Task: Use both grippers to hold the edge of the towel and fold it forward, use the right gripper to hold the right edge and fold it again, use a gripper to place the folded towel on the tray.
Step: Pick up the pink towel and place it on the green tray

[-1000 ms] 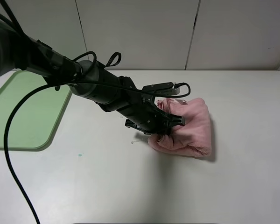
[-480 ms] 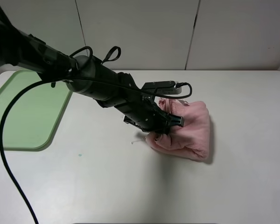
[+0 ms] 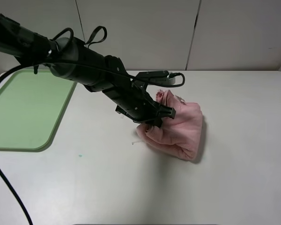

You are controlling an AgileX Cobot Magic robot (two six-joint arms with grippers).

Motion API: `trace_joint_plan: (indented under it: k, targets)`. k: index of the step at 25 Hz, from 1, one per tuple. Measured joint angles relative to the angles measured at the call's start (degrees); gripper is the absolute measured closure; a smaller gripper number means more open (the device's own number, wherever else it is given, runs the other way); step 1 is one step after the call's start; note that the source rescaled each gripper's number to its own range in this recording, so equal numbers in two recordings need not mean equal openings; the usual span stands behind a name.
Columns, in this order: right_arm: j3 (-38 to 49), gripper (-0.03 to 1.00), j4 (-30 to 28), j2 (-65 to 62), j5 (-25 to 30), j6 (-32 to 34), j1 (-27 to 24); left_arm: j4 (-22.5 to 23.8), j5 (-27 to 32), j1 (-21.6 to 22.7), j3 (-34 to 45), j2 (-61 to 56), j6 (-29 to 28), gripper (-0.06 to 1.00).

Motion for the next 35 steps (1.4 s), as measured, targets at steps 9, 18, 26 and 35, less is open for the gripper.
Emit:
trace_joint_plan:
  k: [9, 18, 26, 35]
  targets:
    - [0.0, -0.03, 0.0, 0.0, 0.0, 0.0, 0.0, 10.43, 5.81, 7.04, 0.56, -3.42, -3.51, 0.77]
    - [0.0, -0.03, 0.0, 0.0, 0.0, 0.0, 0.0, 17.61, 12.06, 16.02, 0.83, -7.41, -6.17, 0.77]
    - [0.0, -0.03, 0.0, 0.0, 0.0, 0.0, 0.0, 26.52, 15.18, 24.83, 0.83, -9.02, -7.2, 0.77]
    - [0.0, -0.03, 0.0, 0.0, -0.05, 0.0, 0.0, 29.7, 15.96, 35.95, 0.83, -9.02, -7.37, 0.77]
